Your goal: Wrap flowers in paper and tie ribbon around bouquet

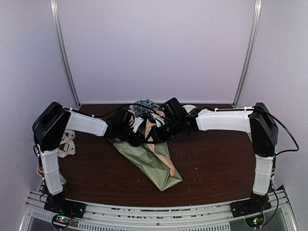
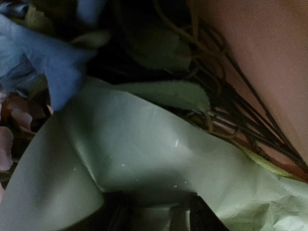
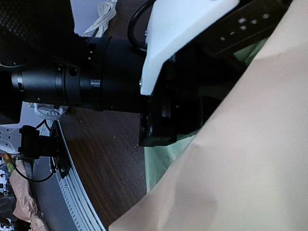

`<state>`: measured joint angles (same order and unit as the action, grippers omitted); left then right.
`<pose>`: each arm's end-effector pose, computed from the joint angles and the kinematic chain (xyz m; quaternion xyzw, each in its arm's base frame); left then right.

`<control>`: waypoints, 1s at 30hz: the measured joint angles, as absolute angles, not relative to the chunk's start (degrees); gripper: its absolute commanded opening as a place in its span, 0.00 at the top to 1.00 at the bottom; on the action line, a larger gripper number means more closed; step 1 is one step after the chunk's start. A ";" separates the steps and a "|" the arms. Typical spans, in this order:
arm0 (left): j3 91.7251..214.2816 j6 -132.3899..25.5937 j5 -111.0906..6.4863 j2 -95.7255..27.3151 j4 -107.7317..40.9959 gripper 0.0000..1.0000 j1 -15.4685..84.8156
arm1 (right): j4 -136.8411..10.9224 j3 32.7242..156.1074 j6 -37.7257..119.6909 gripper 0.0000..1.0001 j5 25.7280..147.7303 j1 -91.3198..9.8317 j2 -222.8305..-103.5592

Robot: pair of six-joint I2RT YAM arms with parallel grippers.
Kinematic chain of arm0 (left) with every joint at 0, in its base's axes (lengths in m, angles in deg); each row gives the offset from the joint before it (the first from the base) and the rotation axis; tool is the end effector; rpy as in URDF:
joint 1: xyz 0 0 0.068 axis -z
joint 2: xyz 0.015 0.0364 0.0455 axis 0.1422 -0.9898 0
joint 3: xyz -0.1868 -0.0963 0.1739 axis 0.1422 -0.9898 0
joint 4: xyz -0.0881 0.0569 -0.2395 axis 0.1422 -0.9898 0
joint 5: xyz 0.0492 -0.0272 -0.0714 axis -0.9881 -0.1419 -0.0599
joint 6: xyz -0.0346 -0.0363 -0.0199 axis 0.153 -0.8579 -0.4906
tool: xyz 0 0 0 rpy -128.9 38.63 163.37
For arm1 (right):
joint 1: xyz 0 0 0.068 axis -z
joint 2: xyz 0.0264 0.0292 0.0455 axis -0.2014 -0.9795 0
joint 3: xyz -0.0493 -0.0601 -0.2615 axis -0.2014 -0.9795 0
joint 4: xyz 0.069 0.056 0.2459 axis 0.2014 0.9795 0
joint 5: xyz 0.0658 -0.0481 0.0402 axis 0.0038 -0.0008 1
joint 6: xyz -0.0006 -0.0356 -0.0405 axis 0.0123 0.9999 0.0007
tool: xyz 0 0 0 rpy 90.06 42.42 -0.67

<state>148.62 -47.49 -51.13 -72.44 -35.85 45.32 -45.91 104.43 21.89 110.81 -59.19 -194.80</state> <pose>0.3273 -0.2552 0.1425 0.2804 0.8818 -0.2066 0.3179 0.2840 0.3385 0.2259 -0.2702 0.8521 0.4238 0.1461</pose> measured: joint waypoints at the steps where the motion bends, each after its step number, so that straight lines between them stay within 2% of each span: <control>1: 148.43 -47.77 -51.04 -72.49 -35.33 0.55 45.32 | -46.93 104.45 21.67 1.00 111.21 -59.69 -195.32; 6: 146.96 -49.28 -49.58 -72.49 -32.23 0.54 44.95 | -51.46 104.45 20.49 0.98 112.28 -60.89 -201.68; 12: 145.48 -50.90 -45.76 -71.99 -29.97 0.43 43.20 | -53.45 104.45 21.73 0.94 112.28 -60.92 -208.59; 19: 146.28 -50.68 -45.12 -68.79 -35.64 0.30 41.95 | -54.50 104.73 24.36 0.92 112.02 -60.87 -208.92; 27: 153.43 -54.48 -46.13 -63.77 -46.45 0.28 37.56 | -54.06 104.73 27.15 0.92 109.76 -61.61 -208.92; 30: 153.91 -56.12 -45.12 -61.91 -46.70 0.22 36.36 | -53.95 104.73 27.79 0.92 109.22 -61.79 -208.92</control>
